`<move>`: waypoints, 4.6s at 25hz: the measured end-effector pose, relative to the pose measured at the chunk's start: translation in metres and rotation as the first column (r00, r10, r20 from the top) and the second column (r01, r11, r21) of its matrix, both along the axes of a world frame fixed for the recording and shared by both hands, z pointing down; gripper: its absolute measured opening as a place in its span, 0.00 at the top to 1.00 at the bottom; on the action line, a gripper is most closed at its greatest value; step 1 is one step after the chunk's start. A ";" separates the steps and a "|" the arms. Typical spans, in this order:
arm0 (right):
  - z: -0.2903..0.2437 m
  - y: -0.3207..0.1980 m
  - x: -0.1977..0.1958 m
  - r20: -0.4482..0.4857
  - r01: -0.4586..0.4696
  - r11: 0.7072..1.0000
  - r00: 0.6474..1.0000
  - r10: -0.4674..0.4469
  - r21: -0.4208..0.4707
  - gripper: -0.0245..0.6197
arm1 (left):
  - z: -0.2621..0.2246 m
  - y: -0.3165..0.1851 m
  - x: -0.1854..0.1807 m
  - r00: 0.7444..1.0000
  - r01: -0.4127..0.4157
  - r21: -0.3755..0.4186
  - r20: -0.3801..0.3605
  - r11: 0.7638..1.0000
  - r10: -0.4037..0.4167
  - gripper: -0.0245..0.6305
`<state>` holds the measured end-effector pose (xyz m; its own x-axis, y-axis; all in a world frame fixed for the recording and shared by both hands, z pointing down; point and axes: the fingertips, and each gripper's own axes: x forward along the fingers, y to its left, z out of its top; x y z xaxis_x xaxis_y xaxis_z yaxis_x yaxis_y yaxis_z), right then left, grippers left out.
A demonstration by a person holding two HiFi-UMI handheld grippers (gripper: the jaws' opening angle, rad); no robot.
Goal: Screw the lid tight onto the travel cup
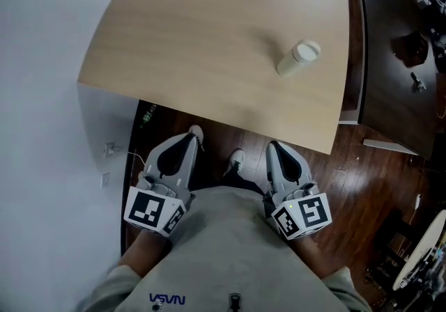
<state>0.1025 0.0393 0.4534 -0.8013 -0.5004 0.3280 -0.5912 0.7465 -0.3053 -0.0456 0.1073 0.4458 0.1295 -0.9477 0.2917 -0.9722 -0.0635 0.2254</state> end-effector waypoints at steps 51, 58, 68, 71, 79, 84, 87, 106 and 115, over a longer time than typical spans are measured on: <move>-0.042 -0.161 0.051 -0.143 -0.427 0.897 0.886 0.440 0.115 0.96 | 0.089 -0.243 0.125 0.556 -0.827 -0.052 0.071 0.559 0.828 0.45; -0.036 -0.158 0.046 -0.149 -0.410 0.908 0.896 0.419 0.087 0.96 | 0.105 -0.250 0.139 0.506 -0.851 -0.105 0.095 0.514 0.857 0.44; -0.043 -0.154 0.041 -0.094 -0.389 0.915 0.912 0.398 0.102 0.96 | 0.096 -0.246 0.131 0.489 -0.847 -0.184 0.099 0.499 0.867 0.46; -0.051 -0.153 0.035 -0.057 -0.350 0.930 0.932 0.358 0.108 0.96 | 0.077 -0.241 0.116 0.506 -0.844 -0.173 0.060 0.508 0.860 0.47; -0.089 -0.147 -0.010 0.106 -0.127 0.988 0.987 0.117 0.088 0.87 | 0.015 -0.213 0.066 0.539 -0.841 -0.129 -0.105 0.526 0.836 0.47; -0.120 -0.138 -0.060 0.184 0.075 0.989 0.978 -0.098 0.128 0.78 | -0.015 -0.184 0.036 0.510 -0.857 -0.151 -0.120 0.492 0.852 0.47; -0.139 -0.125 -0.093 0.192 0.217 0.962 0.950 -0.247 0.164 0.74 | -0.022 -0.163 0.023 0.482 -0.866 -0.205 -0.098 0.456 0.871 0.47; -0.155 -0.045 -0.171 0.137 0.703 0.684 0.671 -0.728 0.193 0.47 | -0.022 -0.097 0.025 0.354 -0.892 -0.331 -0.083 0.309 0.932 0.47; -0.143 -0.067 -0.157 0.181 0.579 0.799 0.778 -0.601 0.164 0.51 | -0.016 -0.115 0.023 0.447 -0.843 -0.344 -0.020 0.413 0.895 0.47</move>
<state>-0.0540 -0.0274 0.3099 -0.9931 0.0744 0.0906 0.0462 0.9587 -0.2806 -0.0228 -0.0072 0.4301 0.7694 -0.2261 0.5975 -0.4481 -0.8575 0.2526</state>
